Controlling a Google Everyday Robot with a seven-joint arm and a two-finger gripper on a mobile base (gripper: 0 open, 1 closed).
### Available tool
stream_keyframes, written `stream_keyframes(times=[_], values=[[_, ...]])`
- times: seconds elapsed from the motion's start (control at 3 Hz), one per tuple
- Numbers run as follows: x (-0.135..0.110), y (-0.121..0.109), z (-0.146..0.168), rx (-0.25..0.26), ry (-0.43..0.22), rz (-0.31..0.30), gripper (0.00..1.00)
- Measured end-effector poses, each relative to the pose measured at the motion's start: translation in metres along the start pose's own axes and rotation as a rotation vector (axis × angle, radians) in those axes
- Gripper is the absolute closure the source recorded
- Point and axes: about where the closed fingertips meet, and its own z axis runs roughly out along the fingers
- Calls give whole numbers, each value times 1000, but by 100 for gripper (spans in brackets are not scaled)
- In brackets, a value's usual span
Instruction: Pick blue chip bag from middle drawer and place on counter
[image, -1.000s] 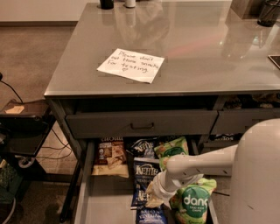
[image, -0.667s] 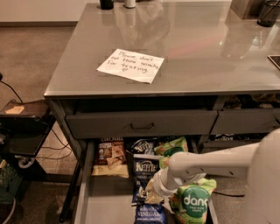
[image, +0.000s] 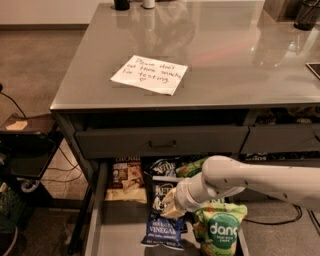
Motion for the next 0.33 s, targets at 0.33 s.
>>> stream_keyframes(times=[0.33], values=[[-37,-18,-40,16,-77,22,100]])
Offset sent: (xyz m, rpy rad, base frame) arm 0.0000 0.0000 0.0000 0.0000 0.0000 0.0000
